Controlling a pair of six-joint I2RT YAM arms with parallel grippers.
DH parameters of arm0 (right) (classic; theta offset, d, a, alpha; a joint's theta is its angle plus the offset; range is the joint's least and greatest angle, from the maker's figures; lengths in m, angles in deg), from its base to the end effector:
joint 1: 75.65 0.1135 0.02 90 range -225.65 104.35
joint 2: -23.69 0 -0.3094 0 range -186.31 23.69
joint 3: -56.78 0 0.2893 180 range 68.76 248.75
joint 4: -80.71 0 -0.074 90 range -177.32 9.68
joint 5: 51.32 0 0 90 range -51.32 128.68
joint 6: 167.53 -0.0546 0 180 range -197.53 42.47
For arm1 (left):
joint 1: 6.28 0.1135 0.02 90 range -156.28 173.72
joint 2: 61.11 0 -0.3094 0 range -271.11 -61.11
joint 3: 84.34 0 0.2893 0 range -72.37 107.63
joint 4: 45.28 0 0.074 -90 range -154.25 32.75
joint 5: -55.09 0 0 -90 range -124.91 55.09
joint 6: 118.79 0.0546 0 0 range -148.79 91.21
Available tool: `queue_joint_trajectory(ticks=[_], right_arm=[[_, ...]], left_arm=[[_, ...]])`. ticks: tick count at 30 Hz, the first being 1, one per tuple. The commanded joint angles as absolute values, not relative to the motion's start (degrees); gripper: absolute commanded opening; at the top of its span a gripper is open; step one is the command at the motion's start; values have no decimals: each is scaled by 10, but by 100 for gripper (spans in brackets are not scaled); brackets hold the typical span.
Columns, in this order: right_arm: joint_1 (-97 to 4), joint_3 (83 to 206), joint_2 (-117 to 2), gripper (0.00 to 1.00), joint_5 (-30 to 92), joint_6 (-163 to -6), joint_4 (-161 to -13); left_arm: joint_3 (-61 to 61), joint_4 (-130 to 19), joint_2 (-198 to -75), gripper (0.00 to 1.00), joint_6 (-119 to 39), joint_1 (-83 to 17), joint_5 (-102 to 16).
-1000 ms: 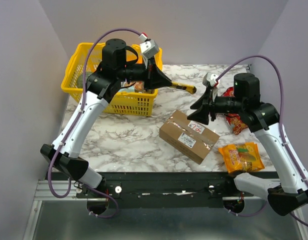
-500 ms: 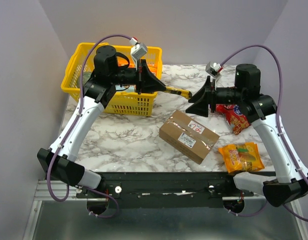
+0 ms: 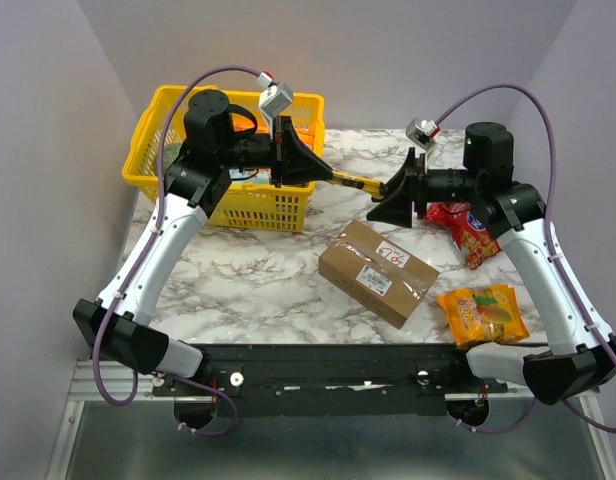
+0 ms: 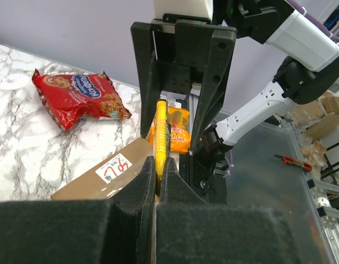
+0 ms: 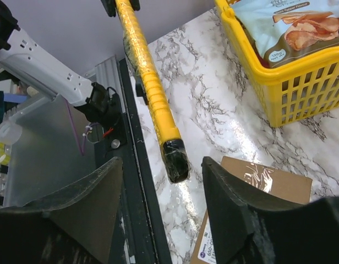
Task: Unpack the express box
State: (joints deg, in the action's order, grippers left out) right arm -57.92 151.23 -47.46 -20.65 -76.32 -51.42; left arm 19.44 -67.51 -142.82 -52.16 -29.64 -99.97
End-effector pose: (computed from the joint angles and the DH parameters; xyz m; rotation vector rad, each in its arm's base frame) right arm 0.2508 0.1295 0.4784 -0.9695 1.7090 1.2104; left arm 0.2930 -0.1805 0.5281 0.9625 1.5135 -1.4847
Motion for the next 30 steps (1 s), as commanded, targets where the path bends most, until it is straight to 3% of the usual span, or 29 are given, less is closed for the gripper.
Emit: queue_joint_trajectory(ticks=[1,8,14,20,23,24,25,27,30], right_arm=[[-575,1531,-479,69,-182,-757,-530],[-574,1549,-478,69,-199,-753,-538],[-575,1552,-491,60,-241,-774,-556],[-575,1552,-499,42,-272,-789,-566],[-575,1552,-497,21,-274,-782,-554],[-575,1556,-496,6,-253,-740,-527],[-575,1565,-495,1,-240,-714,-507],[-575,1579,-495,0,-181,-610,-425],[-573,1600,-493,0,-92,-471,-328]], left_arm=[[221,-707,-1415,0,-486,-298,-979],[200,-675,-1421,0,-527,-295,-1025],[180,-620,-1419,0,-578,-295,-1050],[175,-610,-1423,0,-584,-296,-1051],[174,-627,-1428,0,-563,-296,-1043],[184,-655,-1428,14,-535,-292,-1034],[195,-695,-1431,25,-487,-290,-1009],[247,-855,-1435,41,-309,-290,-962],[294,-974,-1432,45,-162,-291,-883]])
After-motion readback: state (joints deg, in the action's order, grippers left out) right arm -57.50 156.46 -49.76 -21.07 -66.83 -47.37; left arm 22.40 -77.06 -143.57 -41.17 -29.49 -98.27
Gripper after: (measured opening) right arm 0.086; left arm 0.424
